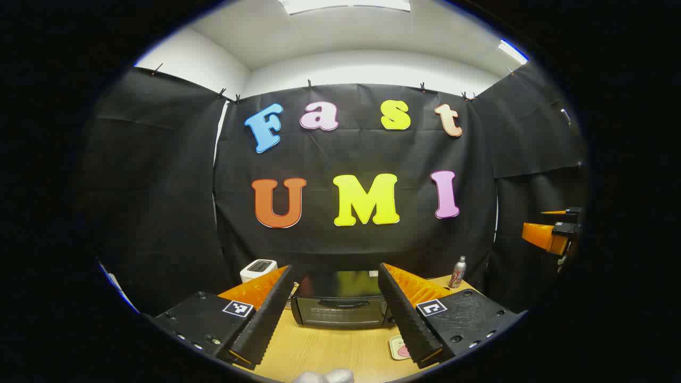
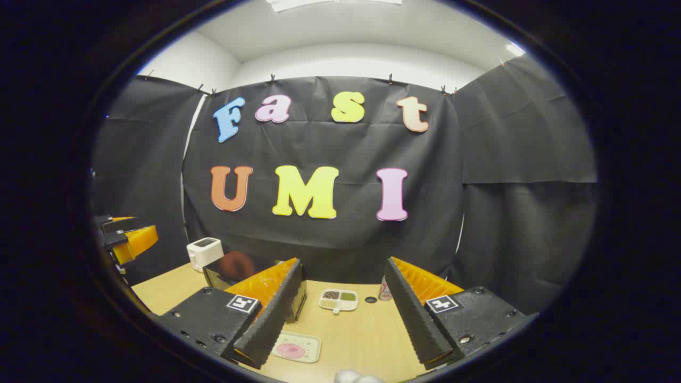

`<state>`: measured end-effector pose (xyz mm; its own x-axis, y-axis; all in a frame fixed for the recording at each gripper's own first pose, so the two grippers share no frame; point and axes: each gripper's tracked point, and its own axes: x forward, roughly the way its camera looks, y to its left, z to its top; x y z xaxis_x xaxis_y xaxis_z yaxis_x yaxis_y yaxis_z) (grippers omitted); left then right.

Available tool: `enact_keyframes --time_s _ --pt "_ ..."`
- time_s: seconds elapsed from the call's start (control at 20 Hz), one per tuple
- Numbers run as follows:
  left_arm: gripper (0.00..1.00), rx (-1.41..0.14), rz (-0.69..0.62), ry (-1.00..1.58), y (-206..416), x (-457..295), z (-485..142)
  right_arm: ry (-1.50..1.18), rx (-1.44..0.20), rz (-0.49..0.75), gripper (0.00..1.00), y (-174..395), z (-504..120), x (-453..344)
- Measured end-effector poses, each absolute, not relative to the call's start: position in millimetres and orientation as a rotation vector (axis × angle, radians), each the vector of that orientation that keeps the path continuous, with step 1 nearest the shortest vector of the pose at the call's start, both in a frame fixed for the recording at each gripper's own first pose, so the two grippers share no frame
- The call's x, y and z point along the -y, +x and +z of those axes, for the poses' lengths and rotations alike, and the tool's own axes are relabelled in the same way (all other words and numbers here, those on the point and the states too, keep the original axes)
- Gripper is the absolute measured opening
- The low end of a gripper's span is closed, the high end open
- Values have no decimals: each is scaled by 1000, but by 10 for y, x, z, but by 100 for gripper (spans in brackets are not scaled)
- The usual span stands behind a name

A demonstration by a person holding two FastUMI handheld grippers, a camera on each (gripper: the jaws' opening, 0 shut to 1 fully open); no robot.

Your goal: Open the electric oven with the left hand, put the food in, and close the electric oven.

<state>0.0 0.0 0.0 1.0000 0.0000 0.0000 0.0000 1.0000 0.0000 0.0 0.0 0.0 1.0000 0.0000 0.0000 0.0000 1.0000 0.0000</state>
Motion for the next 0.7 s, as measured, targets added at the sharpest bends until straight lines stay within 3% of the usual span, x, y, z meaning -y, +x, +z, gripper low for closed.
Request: enact_keyframes --time_s 0.7 --pt "95 9 -1 3 139 -42 -34 -5 4 0 98 49 57 -58"
